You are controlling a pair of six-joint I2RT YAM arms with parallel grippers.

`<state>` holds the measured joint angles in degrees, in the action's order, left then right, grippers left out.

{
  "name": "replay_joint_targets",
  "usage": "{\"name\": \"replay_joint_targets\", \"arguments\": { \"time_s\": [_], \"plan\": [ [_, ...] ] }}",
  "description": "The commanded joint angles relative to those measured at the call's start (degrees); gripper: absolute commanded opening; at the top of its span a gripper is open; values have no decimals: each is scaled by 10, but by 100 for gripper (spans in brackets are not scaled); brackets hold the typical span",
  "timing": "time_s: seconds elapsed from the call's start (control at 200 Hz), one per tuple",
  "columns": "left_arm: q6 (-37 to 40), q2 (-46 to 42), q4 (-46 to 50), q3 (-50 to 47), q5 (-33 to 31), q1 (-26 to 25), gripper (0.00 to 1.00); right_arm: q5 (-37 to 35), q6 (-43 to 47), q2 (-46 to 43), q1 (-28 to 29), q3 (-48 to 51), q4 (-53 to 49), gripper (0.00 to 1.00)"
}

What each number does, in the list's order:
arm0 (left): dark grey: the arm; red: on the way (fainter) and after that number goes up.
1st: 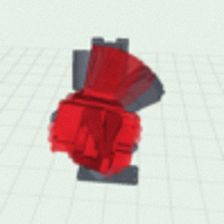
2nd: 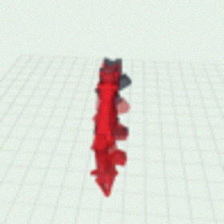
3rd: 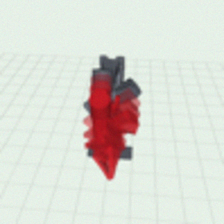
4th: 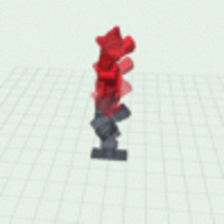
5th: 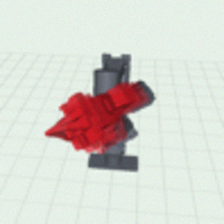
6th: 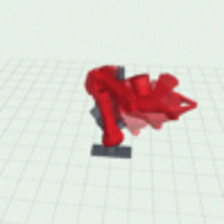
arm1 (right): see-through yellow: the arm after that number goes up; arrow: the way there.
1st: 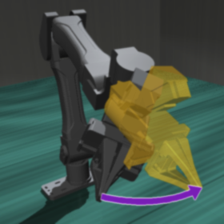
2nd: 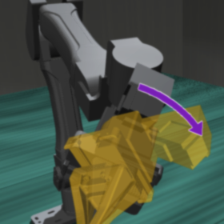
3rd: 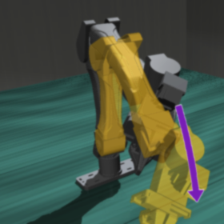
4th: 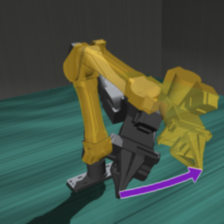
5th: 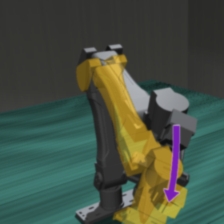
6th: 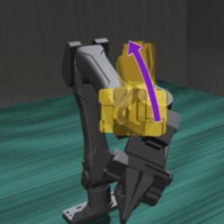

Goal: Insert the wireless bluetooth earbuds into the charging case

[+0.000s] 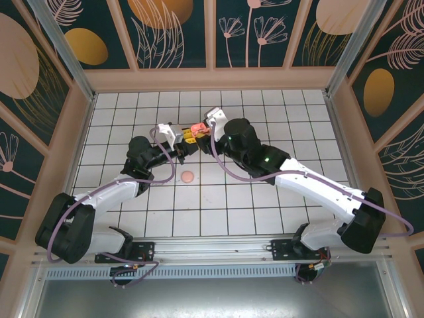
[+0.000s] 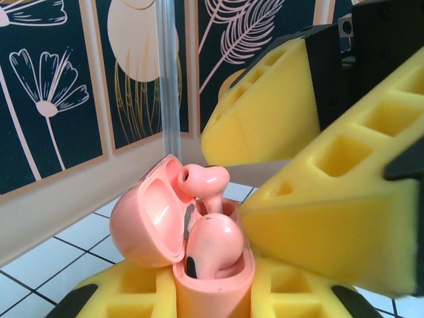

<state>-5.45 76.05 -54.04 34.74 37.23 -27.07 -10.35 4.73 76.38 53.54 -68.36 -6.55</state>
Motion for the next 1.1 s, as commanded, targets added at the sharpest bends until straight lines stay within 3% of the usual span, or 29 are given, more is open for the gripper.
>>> {"name": "replay_joint_targets", "arguments": {
  "time_s": [0.0,0.5,0.791,1.091],
  "plan": [
    [-10,7,-35,16,0,-2,0,29,-20,-20,-8,-11,2,58],
    [-14,10,-47,7,0,-2,0,103,-148,-60,-76,-47,17,64],
    [-9,9,-47,3,2,-2,0,108,-195,-11,-118,-112,-85,59],
    [-3,4,-41,7,0,-2,0,141,-310,-15,-131,-61,-81,52]
  ]
}}
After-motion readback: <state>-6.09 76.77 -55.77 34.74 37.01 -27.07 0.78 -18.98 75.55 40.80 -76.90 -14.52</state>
